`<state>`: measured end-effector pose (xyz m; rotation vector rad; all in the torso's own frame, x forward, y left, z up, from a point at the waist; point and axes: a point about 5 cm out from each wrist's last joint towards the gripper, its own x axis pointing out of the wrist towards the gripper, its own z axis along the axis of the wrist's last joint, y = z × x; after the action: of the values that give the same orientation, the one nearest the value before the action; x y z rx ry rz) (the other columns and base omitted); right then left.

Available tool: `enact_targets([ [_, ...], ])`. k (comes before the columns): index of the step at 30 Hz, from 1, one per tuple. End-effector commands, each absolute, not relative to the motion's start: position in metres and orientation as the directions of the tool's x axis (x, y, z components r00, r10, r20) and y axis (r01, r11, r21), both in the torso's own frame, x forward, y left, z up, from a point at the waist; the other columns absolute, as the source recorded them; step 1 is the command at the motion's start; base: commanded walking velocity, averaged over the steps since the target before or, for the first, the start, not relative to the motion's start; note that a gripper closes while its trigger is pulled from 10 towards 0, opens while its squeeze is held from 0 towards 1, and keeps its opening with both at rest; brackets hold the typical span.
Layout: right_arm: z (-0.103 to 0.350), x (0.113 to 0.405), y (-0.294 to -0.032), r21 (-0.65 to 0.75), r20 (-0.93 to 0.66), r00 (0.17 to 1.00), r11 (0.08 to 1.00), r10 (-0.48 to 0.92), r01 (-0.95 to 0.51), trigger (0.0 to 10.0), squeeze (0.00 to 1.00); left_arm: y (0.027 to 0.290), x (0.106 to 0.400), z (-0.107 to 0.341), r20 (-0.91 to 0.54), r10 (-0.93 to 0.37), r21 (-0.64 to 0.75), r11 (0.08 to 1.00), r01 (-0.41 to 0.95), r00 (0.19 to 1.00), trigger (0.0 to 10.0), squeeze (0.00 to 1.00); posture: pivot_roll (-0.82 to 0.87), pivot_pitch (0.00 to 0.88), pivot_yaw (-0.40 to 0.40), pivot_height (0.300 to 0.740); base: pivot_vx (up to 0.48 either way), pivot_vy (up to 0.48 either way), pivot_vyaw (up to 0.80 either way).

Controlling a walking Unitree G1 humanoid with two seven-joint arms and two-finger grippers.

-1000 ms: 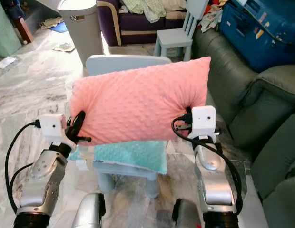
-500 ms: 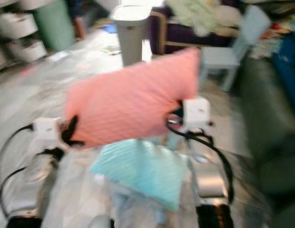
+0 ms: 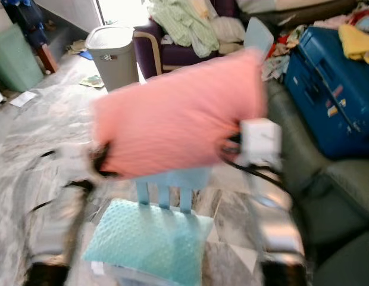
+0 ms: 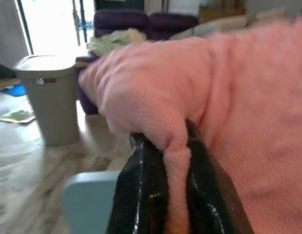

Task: Move the pillow to the sofa

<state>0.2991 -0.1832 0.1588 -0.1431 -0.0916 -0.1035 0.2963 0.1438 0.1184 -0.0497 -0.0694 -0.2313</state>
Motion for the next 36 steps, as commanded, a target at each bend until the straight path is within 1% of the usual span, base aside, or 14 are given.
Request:
enact_targets([
  [1, 0.169, 0.301, -0.175, -0.138, 0.138, 0.988, 0.987, -0.068, 0.088, 10.0, 0.0, 0.16, 0.294, 0.116, 0.059, -0.171, -0.034, 0.984, 0.174, 0.983, 10.0, 0.0, -0.06, 0.0, 0.046, 0.74, 0.0, 0.0, 0.0],
  [4, 0.168, 0.301, -0.174, -0.138, 0.133, 0.989, 0.987, -0.066, 0.085, 10.0, 0.0, 0.157, 0.295, 0.117, 0.053, -0.179, -0.006, 0.984, 0.179, 0.982, 10.0, 0.0, -0.06, 0.0, 0.046, 0.74, 0.0, 0.0, 0.0],
  [10, 0.166, 0.299, -0.174, -0.135, 0.126, 0.99, 0.988, -0.059, 0.076, 10.0, 0.0, 0.153, 0.295, 0.116, 0.031, -0.182, 0.003, 0.983, 0.182, 0.983, 10.0, 0.0, -0.06, 0.0, 0.045, 0.74, 0.0, 0.0, 0.0],
  [12, 0.164, 0.298, -0.172, -0.137, 0.111, 0.992, 0.988, -0.056, 0.071, 10.0, 0.0, 0.157, 0.295, 0.115, 0.014, -0.155, -0.033, 0.987, 0.156, 0.988, 10.0, 0.0, -0.06, 0.0, 0.043, 0.74, 0.0, 0.0, 0.0],
  [17, 0.162, 0.296, -0.167, -0.141, 0.1, 0.994, 0.989, -0.038, 0.052, 10.0, 0.0, 0.159, 0.296, 0.116, 0.01, -0.133, -0.039, 0.99, 0.133, 0.991, 10.0, 0.0, -0.07, 0.0, 0.037, 0.74, 0.0, 0.0, 0.0],
  [26, 0.161, 0.292, -0.167, -0.14, 0.087, 0.996, 0.99, -0.022, 0.034, 10.0, 0.0, 0.153, 0.294, 0.124, -0.004, -0.173, -0.112, 0.979, 0.172, 0.985, 10.0, 0.0, -0.07, 0.0, 0.027, 0.74, 0.0, 0.0, 0.0],
  [30, 0.159, 0.291, -0.168, -0.14, 0.075, 0.997, 0.99, -0.021, 0.031, 10.0, 0.0, 0.156, 0.294, 0.122, -0.01, -0.141, -0.136, 0.981, 0.138, 0.99, 10.0, 0.0, -0.08, 0.0, 0.022, 0.74, 0.0, 0.0, 0.0],
  [36, 0.158, 0.29, -0.169, -0.146, 0.064, 0.998, 0.989, -0.013, 0.022, 10.0, 0.0, 0.152, 0.291, 0.121, -0.024, -0.155, -0.162, 0.975, 0.149, 0.988, 10.0, 0.0, -0.08, 0.0, 0.008, 0.74, 0.0, 0.0, 0.0],
])
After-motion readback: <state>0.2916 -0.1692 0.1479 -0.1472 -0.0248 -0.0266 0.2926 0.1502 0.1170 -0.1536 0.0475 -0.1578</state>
